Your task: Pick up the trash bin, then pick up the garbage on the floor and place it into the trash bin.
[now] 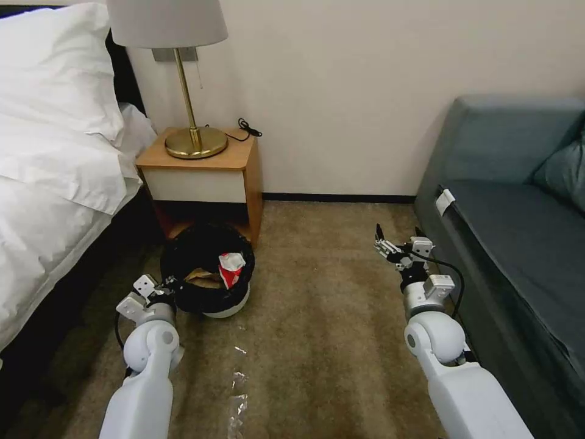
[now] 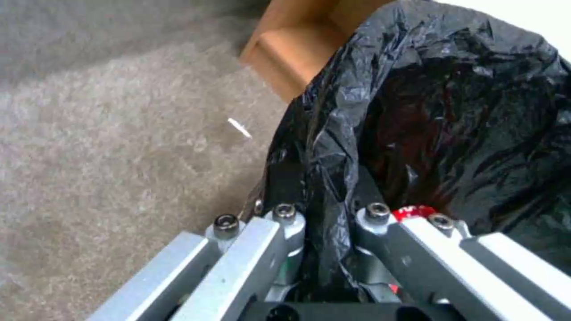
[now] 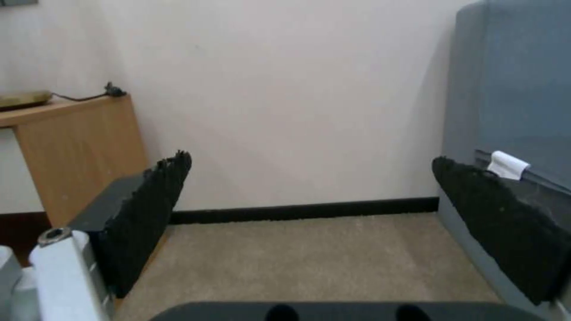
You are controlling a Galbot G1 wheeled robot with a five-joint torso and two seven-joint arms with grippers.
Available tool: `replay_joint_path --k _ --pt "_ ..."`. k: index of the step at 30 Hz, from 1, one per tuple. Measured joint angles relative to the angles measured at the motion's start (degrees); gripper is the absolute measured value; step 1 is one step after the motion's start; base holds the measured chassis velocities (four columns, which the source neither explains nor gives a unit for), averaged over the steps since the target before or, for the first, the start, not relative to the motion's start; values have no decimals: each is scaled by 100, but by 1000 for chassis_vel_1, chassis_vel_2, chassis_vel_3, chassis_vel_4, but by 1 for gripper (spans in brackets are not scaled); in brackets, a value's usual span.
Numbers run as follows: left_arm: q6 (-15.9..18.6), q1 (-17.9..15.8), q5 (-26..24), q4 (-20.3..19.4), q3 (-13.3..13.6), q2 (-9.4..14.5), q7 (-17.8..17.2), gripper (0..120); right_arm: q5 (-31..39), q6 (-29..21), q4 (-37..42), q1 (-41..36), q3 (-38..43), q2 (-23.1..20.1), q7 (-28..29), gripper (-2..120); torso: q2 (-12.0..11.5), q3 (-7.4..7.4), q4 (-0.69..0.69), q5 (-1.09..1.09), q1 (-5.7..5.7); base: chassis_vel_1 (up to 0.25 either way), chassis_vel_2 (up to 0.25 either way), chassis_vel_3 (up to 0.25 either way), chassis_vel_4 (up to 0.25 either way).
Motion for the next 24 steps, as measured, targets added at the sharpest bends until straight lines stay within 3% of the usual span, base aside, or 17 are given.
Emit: replay_joint_path --k 13,18,20,23,24 --pt "-57 -224 -26 350 6 -36 221 5 -66 42 8 -26 10 -1 -64 100 0 -1 -1 2 0 0 0 0 0" --pt "-55 -205 7 355 -6 -37 225 18 -82 53 -4 -26 -17 -2 -84 100 0 -1 -1 2 0 0 0 0 0" --pt "-52 -183 36 352 -22 -22 225 30 -105 71 -22 -36 -22 9 -123 100 0 -1 -1 3 0 0 0 0 0" --pt "-50 -169 54 335 -25 -10 225 35 -105 72 -26 -28 -22 5 -129 100 0 -1 0 2 0 0 0 0 0" --pt "-44 -150 56 293 -26 -1 224 43 -105 73 -30 -23 -26 -32 -136 100 0 -1 0 2 0 0 0 0 0"
